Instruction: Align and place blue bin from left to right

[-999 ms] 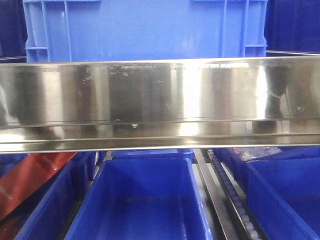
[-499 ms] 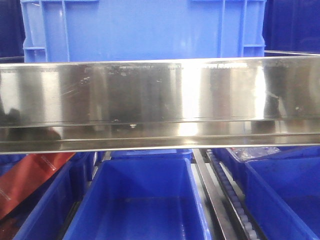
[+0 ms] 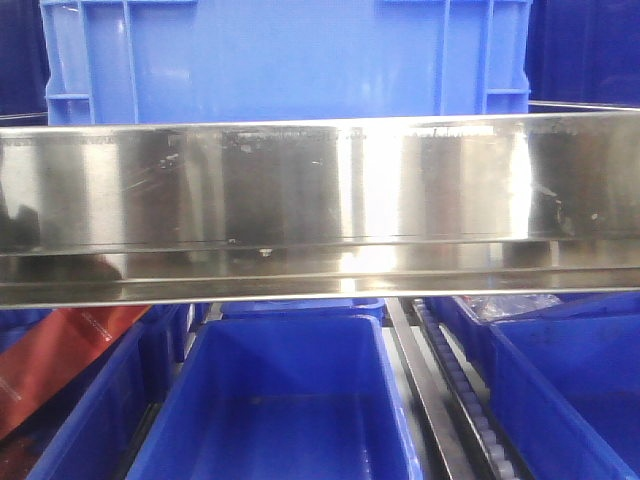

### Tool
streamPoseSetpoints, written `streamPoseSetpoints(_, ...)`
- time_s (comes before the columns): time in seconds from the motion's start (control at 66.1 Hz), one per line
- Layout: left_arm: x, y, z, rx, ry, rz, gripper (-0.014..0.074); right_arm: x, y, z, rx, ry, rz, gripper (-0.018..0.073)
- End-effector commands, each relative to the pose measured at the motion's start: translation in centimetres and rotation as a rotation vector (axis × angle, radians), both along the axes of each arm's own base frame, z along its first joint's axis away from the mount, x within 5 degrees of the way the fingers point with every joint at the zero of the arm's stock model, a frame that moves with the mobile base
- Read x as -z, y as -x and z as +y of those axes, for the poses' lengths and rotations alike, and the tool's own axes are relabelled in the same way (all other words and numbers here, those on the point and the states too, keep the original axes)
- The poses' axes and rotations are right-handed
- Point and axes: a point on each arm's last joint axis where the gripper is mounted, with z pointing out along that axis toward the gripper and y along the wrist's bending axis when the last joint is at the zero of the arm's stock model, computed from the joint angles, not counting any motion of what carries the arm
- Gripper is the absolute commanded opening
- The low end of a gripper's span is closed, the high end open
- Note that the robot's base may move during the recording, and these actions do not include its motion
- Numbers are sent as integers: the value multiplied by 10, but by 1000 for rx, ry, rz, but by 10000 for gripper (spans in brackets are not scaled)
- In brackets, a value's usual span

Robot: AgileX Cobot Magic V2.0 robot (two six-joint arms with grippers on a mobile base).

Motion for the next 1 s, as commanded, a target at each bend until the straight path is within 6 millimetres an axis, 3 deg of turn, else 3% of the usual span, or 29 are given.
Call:
streamPoseSetpoints(0.0,-3,1,0,-5,-2,-31,-111,-2,1,0,-1,7,-30,-162)
streamPoseSetpoints(0.318,-3,1,0,-5,-2,-31,-111,-5,1,0,-4,-2,-61,-162)
streamPoseSetpoints(0.454,-3,1,0,-5,-2,-31,-111,0,0,-5,76,-32,-6,-162)
streamPoseSetpoints(0.651,-3,1,0,-5,-2,-31,-111,28,-2,-17,247,-33,3,-162)
streamPoseSetpoints(0.878,-3,1,0,-5,-2,-31,-111,85,7,-18,264,-30,36,-162)
streamPoseSetpoints(0.938,-3,1,0,-5,-2,-31,-111,96,9,-18,266,-32,17,-162)
streamPoseSetpoints(0.984,-3,1,0,-5,-2,-31,-111,93,12,-18,267,-41,-32,-162)
